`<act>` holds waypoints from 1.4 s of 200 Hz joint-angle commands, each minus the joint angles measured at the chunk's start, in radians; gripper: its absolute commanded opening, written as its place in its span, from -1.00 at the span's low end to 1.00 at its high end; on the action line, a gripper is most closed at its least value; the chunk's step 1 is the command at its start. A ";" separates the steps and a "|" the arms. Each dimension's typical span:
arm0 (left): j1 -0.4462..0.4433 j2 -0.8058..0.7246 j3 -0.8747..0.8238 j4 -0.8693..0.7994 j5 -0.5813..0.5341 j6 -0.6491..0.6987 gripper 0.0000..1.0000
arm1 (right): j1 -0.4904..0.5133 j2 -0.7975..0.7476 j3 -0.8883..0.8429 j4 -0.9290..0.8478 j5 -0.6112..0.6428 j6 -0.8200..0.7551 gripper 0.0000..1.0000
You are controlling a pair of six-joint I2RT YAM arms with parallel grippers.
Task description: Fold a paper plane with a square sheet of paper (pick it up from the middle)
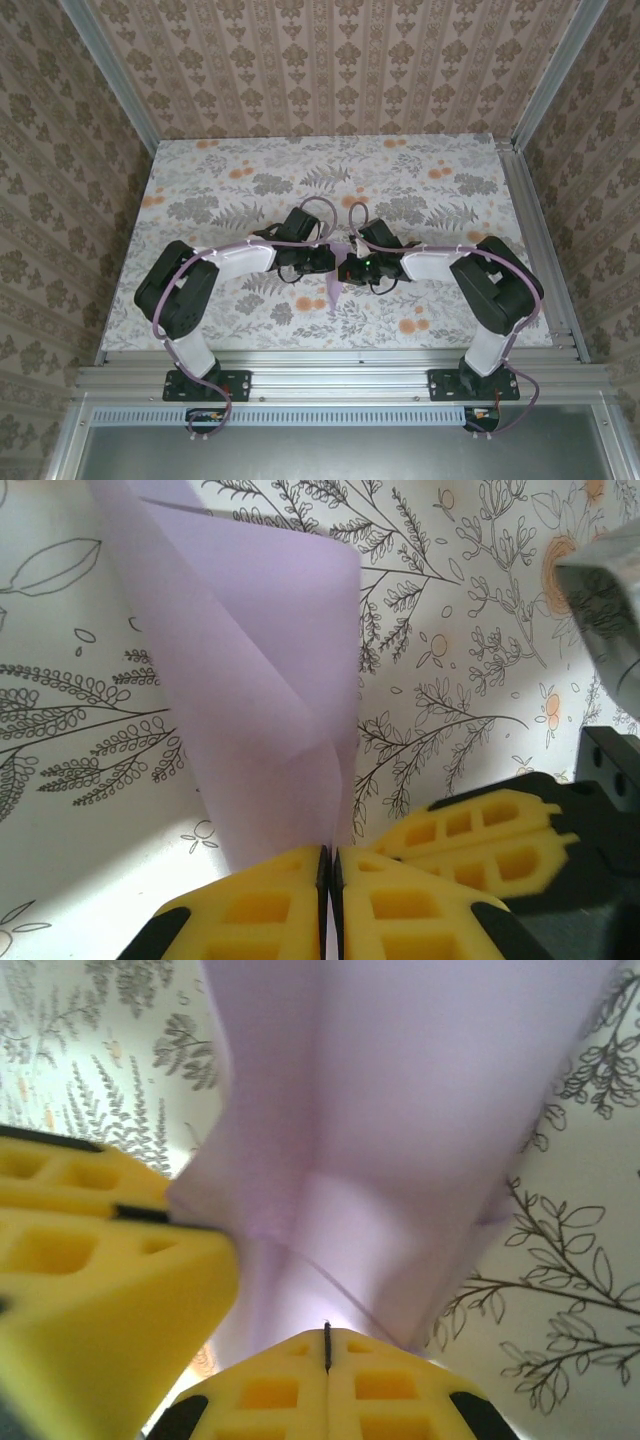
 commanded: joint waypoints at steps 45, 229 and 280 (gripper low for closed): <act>-0.001 0.039 0.032 0.011 0.011 -0.009 -0.75 | -0.007 -0.036 -0.035 -0.050 0.035 -0.007 -1.00; -0.007 0.013 0.039 -0.006 0.012 -0.009 -0.74 | -0.047 -0.045 -0.060 -0.161 0.114 -0.056 -1.00; -0.033 0.043 0.075 0.005 0.028 -0.032 -0.74 | -0.050 -0.024 -0.057 -0.158 0.123 -0.063 -1.00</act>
